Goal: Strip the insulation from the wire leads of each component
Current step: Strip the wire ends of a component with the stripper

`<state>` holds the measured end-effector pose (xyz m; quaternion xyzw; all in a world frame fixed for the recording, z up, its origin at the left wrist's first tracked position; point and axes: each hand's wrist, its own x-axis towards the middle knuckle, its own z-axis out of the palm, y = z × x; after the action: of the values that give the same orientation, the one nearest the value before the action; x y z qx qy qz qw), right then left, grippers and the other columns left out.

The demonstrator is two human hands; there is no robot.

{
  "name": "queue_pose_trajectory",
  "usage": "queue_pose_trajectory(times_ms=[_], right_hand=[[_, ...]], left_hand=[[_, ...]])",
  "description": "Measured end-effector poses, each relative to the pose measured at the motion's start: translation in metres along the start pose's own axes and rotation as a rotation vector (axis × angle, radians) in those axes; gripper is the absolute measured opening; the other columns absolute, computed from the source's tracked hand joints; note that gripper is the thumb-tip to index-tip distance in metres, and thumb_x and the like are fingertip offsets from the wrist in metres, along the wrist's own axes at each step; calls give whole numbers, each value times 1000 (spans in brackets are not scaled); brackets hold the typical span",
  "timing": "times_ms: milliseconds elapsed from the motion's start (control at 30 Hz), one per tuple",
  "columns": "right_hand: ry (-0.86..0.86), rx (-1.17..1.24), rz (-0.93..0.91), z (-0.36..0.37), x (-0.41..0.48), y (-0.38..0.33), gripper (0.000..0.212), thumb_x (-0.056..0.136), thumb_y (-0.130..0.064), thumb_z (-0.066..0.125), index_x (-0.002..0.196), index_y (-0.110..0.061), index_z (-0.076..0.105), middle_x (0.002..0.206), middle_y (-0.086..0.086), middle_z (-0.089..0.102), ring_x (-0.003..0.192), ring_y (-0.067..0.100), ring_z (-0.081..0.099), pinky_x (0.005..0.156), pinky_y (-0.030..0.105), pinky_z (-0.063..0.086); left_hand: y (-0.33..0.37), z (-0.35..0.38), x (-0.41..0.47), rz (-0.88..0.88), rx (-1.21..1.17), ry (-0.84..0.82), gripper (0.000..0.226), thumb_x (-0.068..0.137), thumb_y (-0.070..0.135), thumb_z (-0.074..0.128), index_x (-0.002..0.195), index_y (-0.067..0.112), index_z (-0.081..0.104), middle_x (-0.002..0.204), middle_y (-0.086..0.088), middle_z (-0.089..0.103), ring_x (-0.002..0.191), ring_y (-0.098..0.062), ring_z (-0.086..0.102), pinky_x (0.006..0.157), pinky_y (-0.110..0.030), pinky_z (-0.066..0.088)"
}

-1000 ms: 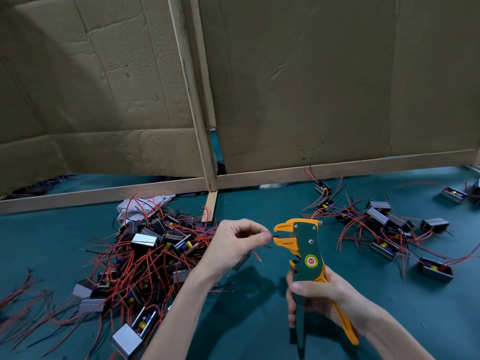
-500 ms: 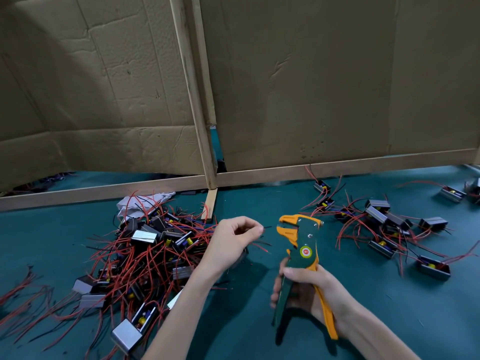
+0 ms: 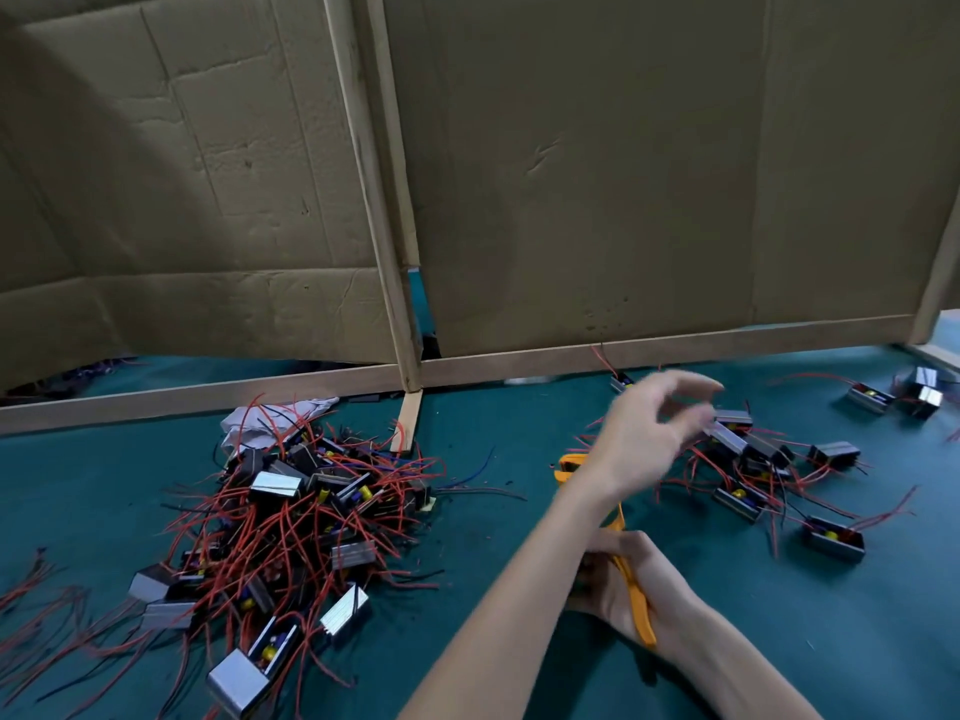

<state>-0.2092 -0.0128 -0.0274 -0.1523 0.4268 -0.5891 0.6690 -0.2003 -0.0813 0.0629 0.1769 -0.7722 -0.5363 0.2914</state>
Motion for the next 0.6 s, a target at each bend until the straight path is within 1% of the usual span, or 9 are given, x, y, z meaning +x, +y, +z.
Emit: queue_pose_trajectory(times_ms=[67, 100, 200, 267, 300, 367, 400, 500, 600], right_hand=[[-3, -5, -5, -2, 1, 0, 25, 64, -3, 57, 86, 6, 64, 78, 24, 66, 65, 36, 66, 62, 44, 55], [-9, 4, 2, -2, 1, 0, 24, 67, -2, 55, 89, 7, 63, 79, 25, 65, 64, 37, 66, 59, 44, 56], [-20, 34, 43, -1, 3, 1, 20, 72, 0, 54, 89, 7, 60, 76, 27, 63, 63, 37, 66, 57, 45, 58], [-23, 30, 43, 0, 4, 1, 18, 71, -1, 56, 87, 6, 61, 75, 27, 62, 63, 38, 65, 59, 46, 58], [-27, 22, 39, 0, 4, 1, 19, 71, -2, 57, 87, 6, 61, 76, 27, 62, 64, 38, 65, 59, 46, 58], [-30, -1, 34, -1, 4, 1, 25, 69, -4, 59, 91, 8, 63, 77, 27, 62, 66, 38, 65, 61, 46, 58], [-31, -12, 34, -2, 4, 1, 29, 69, -4, 60, 95, 9, 63, 78, 27, 62, 67, 39, 65, 61, 46, 57], [-36, -26, 43, -4, 4, 1, 42, 69, -4, 60, 108, 13, 60, 78, 27, 62, 67, 40, 65, 61, 46, 57], [-42, -27, 51, -5, 5, 1, 49, 70, -3, 61, 115, 14, 56, 79, 28, 62, 68, 40, 65, 63, 48, 57]], left_hand=[[-8, 0, -7, -64, 104, -152, 43, 94, 10, 57, 136, 14, 47, 135, -6, 53, 104, -16, 61, 96, -33, 47], [-11, -5, -11, -85, 147, -174, 47, 94, 11, 56, 139, 16, 43, 138, -4, 50, 106, -16, 61, 96, -31, 46], [-21, -43, -17, -121, 397, -4, 41, 94, 9, 52, 135, 12, 47, 132, -11, 53, 105, -19, 59, 95, -25, 42], [-27, -81, -17, -249, 726, 124, 37, 94, 9, 47, 131, 9, 48, 131, -14, 51, 117, -28, 54, 101, -32, 39], [-30, -99, -17, -344, 919, 125, 35, 94, 10, 45, 129, 8, 48, 131, -16, 49, 119, -33, 51, 101, -37, 39], [-31, -131, -21, -552, 1271, -8, 31, 92, 9, 43, 122, 5, 50, 127, -17, 52, 118, -34, 52, 95, -39, 41], [-32, -142, -23, -653, 1365, -111, 28, 91, 7, 43, 117, 5, 53, 124, -16, 55, 115, -33, 54, 92, -38, 43], [-40, -163, -28, -846, 1381, -371, 17, 89, 15, 53, 104, 9, 58, 117, -15, 60, 102, -30, 61, 89, -39, 49], [-50, -169, -31, -892, 1352, -417, 21, 82, 27, 63, 90, 10, 53, 103, -12, 58, 93, -30, 58, 85, -38, 49]])
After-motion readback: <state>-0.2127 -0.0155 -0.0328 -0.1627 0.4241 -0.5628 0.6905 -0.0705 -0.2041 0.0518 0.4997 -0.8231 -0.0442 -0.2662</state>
